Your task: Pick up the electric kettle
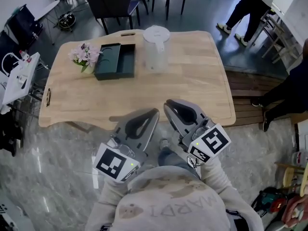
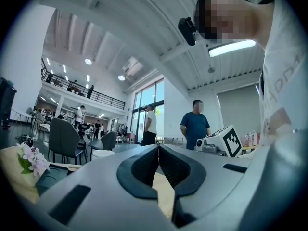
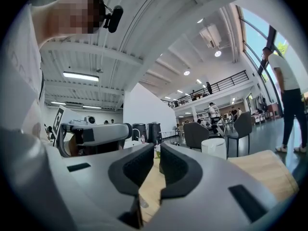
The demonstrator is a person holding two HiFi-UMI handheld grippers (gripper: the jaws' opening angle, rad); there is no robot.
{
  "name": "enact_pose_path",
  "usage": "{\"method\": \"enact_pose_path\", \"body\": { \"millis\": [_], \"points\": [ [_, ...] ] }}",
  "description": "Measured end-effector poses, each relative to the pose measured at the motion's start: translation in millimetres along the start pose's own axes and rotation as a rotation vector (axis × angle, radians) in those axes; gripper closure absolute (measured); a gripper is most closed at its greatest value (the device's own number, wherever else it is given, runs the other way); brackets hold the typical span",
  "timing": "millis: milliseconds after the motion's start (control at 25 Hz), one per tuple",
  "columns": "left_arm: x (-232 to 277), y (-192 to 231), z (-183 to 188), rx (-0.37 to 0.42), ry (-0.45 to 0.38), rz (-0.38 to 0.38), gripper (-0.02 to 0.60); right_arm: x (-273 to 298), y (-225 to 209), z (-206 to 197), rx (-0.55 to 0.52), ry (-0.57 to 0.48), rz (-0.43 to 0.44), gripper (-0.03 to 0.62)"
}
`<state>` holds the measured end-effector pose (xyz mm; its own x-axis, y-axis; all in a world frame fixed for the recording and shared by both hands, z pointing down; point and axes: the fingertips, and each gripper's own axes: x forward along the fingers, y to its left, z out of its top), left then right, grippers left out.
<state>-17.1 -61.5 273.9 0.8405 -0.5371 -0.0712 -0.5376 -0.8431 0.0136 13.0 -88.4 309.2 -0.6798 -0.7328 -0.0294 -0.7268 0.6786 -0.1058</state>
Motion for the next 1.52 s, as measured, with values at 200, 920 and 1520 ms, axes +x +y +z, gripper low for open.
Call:
{"method": "enact_pose_path", "body": {
  "millis": [200, 920, 1520],
  "points": [
    [24.8, 16.1, -3.1, -0.016, 0.007, 0.015, 0.569, 18.3, -34.0, -9.3, 0.015, 0.039, 0.025, 0.49],
    [85.0, 57.3, -24.1, -0.074, 0.101, 0.077, 0.569, 103.3, -168.2, -66.0, 0.04, 0.2, 0.04, 0.457],
    [122.4, 88.5, -41.6, -0.09, 0.148, 0.113, 0.569, 151.1, -239.7, -111.7, 0.069, 0.31, 0.104, 0.441]
  ]
}}
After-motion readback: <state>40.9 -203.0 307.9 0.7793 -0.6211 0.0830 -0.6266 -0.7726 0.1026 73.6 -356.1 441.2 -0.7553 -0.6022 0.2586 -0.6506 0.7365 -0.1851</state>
